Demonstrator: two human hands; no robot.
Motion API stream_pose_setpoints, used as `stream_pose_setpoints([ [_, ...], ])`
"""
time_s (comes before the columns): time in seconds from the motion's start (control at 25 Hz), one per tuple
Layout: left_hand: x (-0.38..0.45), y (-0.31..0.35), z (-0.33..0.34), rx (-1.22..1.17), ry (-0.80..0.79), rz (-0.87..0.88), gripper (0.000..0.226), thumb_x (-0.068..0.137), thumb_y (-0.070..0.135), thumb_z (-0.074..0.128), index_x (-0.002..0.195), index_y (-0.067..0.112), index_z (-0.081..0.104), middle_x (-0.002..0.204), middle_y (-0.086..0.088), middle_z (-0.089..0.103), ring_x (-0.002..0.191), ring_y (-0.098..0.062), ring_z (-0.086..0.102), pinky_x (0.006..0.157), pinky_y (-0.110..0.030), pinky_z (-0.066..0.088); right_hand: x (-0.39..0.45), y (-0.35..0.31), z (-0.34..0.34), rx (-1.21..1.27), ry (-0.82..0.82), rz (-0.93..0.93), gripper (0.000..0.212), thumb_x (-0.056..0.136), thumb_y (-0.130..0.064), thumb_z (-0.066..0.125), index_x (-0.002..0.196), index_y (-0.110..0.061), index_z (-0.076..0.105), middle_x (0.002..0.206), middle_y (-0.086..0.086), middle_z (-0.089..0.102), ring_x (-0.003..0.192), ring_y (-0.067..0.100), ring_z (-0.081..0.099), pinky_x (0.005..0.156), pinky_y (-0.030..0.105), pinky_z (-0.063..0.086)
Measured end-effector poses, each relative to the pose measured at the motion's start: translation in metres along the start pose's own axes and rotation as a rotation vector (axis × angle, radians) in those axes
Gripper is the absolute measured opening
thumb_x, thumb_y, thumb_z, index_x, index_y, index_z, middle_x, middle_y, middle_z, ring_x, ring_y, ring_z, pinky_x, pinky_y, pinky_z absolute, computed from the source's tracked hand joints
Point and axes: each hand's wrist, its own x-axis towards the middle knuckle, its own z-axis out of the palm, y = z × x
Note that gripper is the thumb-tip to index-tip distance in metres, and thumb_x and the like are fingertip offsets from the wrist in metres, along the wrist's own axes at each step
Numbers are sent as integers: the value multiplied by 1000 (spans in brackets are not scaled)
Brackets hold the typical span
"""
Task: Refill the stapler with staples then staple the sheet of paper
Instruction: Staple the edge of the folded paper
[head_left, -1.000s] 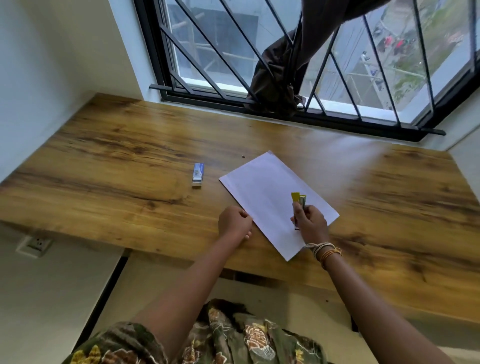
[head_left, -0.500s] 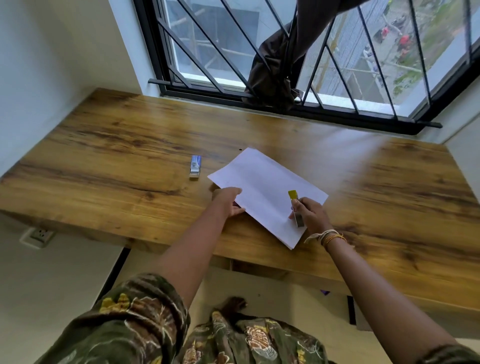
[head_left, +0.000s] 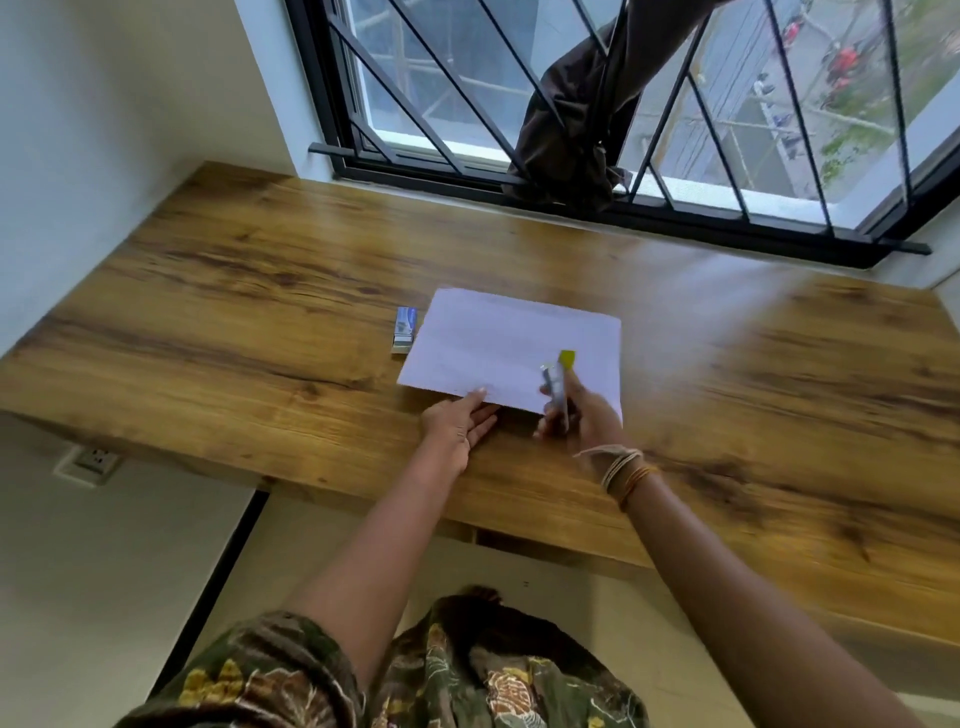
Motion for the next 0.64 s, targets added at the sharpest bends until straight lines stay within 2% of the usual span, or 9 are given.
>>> stream_pose_setpoints([
  [0.08,-1,-4,-2,-78,18,70,13,83,-1,68,91,3,60,89,-15,70,70,-24,72,59,-33,61,-9,24,16,-56,-49,160,45,96,-45,43,93,-5,63,54,2,49,44,17,47,47,27,44],
  [0.2,-4,-9,-5,-96,6,109,24,82,-3,69,102,-6,56,97,-22,69,74,-28,73,66,-36,62,-10,43,21,-191,21,163,51,97,-48,35,99,-4,60,56,1,41,41,14,36,44,25,41],
  [0.32,-4,-10,-8,-89,-6,112,28,81,-4,69,106,-7,56,102,-24,68,84,-32,71,68,-36,62,-7,46,20,-229,62,160,34,93,-42,46,94,-10,57,59,0,38,41,11,35,41,25,45],
  [0.4,-4,-10,-9,-85,-23,119,31,81,-4,69,109,-7,57,103,-23,68,87,-32,70,68,-35,62,-3,50,20,-421,93,85,17,90,-32,52,92,-15,53,70,3,42,54,15,44,43,30,49],
  [0.48,-4,-10,-8,-79,-31,128,25,81,-4,69,104,-5,59,99,-21,68,85,-30,70,67,-34,62,-2,52,22,-597,114,-29,13,91,-30,52,94,-17,50,78,7,47,62,20,52,39,30,50],
  [0.56,-6,-9,-5,-71,-9,145,18,80,-5,69,93,1,59,96,-18,69,83,-30,70,67,-34,62,-2,55,24,-638,136,-131,12,93,-29,50,99,-19,48,79,9,55,59,21,57,35,28,49],
  [0.64,-5,-10,-4,-61,25,159,18,80,-6,70,91,2,58,96,-18,68,84,-31,70,67,-33,62,-2,60,25,-643,184,-217,7,94,-27,49,98,-22,47,77,10,62,54,23,61,35,33,52],
])
